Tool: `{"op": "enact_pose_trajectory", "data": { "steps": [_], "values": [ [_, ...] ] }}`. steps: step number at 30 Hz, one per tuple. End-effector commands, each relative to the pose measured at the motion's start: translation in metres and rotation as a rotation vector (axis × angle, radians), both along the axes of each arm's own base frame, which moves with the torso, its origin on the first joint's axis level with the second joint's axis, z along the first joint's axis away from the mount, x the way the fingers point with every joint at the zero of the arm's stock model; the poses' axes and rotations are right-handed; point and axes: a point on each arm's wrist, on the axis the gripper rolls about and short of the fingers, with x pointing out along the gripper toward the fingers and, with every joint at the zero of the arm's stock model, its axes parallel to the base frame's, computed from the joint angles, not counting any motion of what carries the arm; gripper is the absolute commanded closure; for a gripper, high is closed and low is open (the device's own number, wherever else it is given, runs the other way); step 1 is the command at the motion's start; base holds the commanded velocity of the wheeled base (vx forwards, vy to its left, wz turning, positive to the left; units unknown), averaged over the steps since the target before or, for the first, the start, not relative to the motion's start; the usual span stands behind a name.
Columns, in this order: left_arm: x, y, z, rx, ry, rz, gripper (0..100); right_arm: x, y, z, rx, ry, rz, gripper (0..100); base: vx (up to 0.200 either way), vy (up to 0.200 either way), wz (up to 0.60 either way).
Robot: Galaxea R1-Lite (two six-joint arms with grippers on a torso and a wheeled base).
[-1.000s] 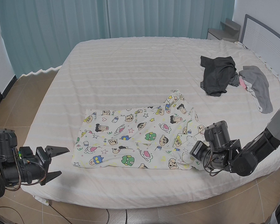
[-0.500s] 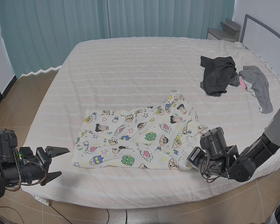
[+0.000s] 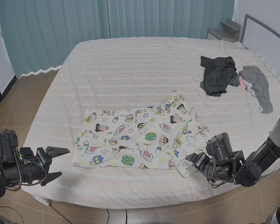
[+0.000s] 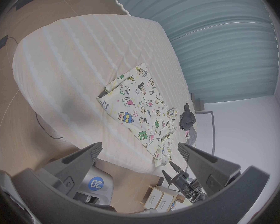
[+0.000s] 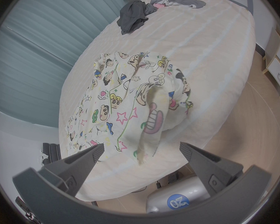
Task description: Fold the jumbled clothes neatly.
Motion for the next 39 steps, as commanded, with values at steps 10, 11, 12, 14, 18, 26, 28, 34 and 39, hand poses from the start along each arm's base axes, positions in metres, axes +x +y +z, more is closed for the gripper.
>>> {"op": "enact_pose_trajectory", "data": {
  "steps": [10,11,12,14,18,26,28,34,39],
  "values": [
    [0.0,0.0,-0.001,0.0,0.004,0.0,0,0.001,-0.044,0.014,-0.014,-0.024,-0.079,0,0.0,0.0,0.0],
    [0.0,0.0,-0.001,0.0,0.004,0.0,0,0.001,-0.049,0.017,-0.022,-0.033,-0.073,0,0.0,0.0,0.0],
    [0.0,0.0,-0.001,0.0,0.004,0.0,0,0.001,-0.049,0.017,-0.022,-0.033,-0.073,0,0.0,0.0,0.0],
    [0.0,0.0,-0.001,0.0,0.004,0.0,0,0.003,-0.056,0.022,-0.021,-0.044,-0.051,0,0.0,0.0,0.0],
    [0.001,-0.001,-0.002,0.0,0.01,-0.006,0,0.02,-0.074,0.032,0.032,-0.072,-0.009,0,0.0,0.0,0.0],
    [0.001,-0.001,-0.002,0.0,0.012,-0.006,0,0.047,-0.082,0.025,0.141,-0.044,0.069,0,0.0,0.0,0.0],
    [0.001,-0.001,-0.002,0.0,0.013,-0.006,0,0.052,-0.081,0.023,0.139,-0.043,0.07,0,0.0,0.0,0.0],
    [0.001,-0.001,-0.002,0.0,0.013,-0.006,0,0.064,-0.078,0.012,0.116,-0.031,0.09,0,0.0,0.0,0.0],
    [0.001,-0.001,-0.003,0.0,0.017,-0.006,0,0.069,-0.076,0.008,0.113,-0.028,0.093,0,0.0,0.0,0.0]
  ]
}}
